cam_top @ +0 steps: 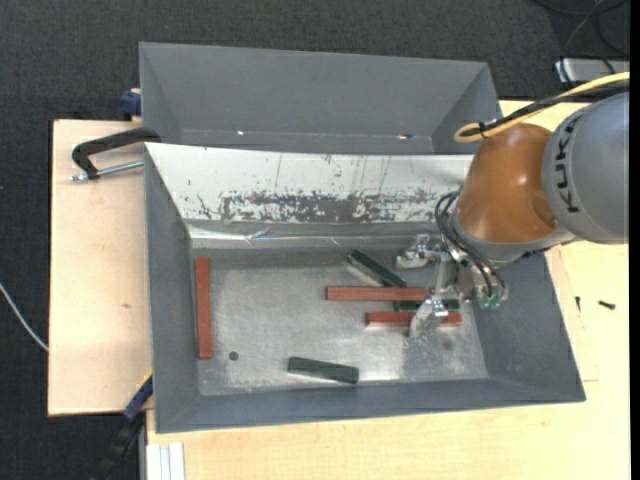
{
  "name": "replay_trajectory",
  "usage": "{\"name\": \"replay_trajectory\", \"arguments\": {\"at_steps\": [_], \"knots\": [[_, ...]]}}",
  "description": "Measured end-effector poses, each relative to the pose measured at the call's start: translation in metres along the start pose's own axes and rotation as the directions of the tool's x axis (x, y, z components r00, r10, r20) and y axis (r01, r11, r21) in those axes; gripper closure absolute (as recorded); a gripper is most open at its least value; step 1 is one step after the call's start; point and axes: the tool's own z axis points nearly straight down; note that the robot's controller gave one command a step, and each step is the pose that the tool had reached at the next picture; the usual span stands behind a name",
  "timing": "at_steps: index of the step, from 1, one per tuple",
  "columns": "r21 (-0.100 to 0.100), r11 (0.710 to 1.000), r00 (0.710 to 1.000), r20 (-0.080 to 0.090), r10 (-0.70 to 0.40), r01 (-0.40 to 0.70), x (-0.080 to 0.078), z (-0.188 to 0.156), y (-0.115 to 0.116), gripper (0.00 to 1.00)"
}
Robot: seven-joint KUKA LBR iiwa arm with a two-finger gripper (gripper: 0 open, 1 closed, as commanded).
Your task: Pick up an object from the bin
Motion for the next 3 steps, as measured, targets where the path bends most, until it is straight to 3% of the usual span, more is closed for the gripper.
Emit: {"name": "replay_trajectory", "arguments": {"at_steps": [1, 2, 3], "knots": [[0.001, 0.996, 0.996, 0.002, -0.086, 0.086, -0.006, -0.02, 0.029, 0.0], [0.0, 0.997, 0.997, 0.002, 0.076, -0.076, -0.009, -0.003, 0.034, 0.0], [0.006, 0.999, 0.999, 0.0, 0.041, -0.041, -0.016, 0.0, 0.052, 1.0]]}}
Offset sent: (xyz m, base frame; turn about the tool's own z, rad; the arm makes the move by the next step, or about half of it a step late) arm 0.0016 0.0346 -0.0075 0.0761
